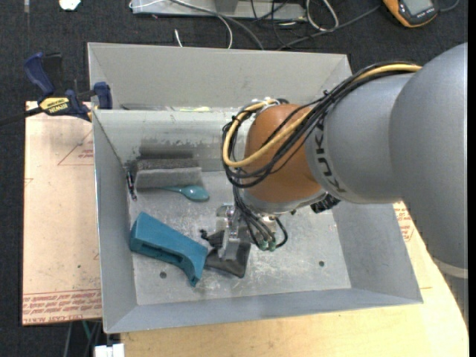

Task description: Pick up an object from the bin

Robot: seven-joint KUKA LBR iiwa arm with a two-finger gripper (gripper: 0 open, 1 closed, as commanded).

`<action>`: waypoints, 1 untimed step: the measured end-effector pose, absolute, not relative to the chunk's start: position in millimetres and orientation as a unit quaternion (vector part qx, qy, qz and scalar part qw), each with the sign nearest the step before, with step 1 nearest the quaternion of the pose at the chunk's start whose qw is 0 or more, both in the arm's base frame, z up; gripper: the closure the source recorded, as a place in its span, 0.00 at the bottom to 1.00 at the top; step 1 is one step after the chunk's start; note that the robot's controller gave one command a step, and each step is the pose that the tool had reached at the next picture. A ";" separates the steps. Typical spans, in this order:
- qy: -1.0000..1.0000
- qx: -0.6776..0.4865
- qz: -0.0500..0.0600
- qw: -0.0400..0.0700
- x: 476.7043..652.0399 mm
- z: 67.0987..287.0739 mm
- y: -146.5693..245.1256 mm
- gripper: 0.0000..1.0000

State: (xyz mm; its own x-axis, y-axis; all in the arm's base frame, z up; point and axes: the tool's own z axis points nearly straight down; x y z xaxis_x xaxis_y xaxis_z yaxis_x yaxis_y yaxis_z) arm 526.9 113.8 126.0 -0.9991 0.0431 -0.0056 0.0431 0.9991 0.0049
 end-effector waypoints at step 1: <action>1.000 0.018 0.003 0.004 533.7 194.4 109.2 1.00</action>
Offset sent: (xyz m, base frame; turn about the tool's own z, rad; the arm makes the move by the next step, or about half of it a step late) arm 0.0861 -0.0325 -0.0560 -0.0102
